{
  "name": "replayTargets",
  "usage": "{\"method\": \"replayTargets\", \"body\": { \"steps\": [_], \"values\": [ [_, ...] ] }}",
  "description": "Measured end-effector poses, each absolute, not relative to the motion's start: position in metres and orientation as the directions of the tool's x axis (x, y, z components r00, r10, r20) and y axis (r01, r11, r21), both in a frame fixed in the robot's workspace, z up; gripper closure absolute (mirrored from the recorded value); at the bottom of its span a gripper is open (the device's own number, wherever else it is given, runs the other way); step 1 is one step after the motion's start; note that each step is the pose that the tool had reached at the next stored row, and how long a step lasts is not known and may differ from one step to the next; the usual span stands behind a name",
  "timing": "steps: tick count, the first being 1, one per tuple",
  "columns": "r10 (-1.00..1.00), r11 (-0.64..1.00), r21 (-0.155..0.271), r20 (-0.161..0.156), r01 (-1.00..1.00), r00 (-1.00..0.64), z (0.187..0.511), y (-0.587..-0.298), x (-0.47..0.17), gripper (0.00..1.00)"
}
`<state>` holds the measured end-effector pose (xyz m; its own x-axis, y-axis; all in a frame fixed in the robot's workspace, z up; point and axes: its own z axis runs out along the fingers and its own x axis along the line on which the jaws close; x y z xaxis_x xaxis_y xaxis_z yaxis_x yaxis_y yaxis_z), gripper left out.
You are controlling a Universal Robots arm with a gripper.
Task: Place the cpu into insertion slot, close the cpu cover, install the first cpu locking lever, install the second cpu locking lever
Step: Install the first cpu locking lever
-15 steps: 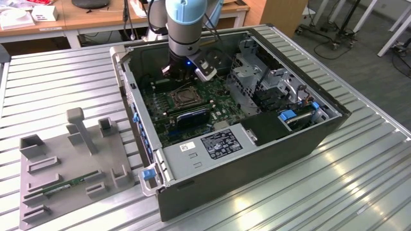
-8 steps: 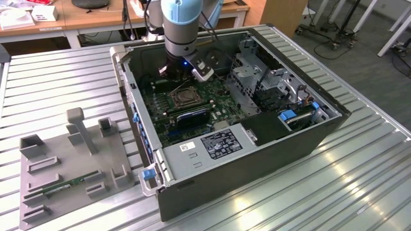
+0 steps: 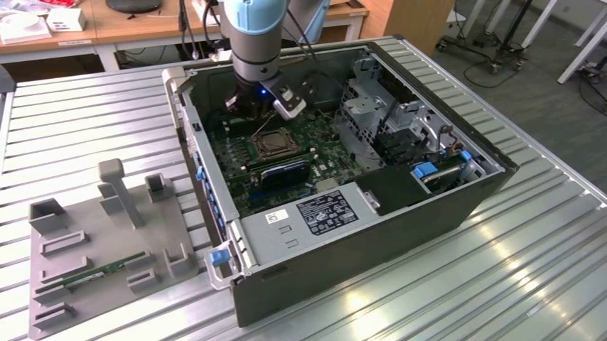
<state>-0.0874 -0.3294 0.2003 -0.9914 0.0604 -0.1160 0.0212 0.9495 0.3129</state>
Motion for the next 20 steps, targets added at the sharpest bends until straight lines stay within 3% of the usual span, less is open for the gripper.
{"method": "replayTargets", "body": {
  "steps": [20],
  "values": [
    [0.061, 0.948, 0.317, -0.117, 0.021, -0.991, 0.22, -0.345, -0.09, 0.89]
  ]
}}
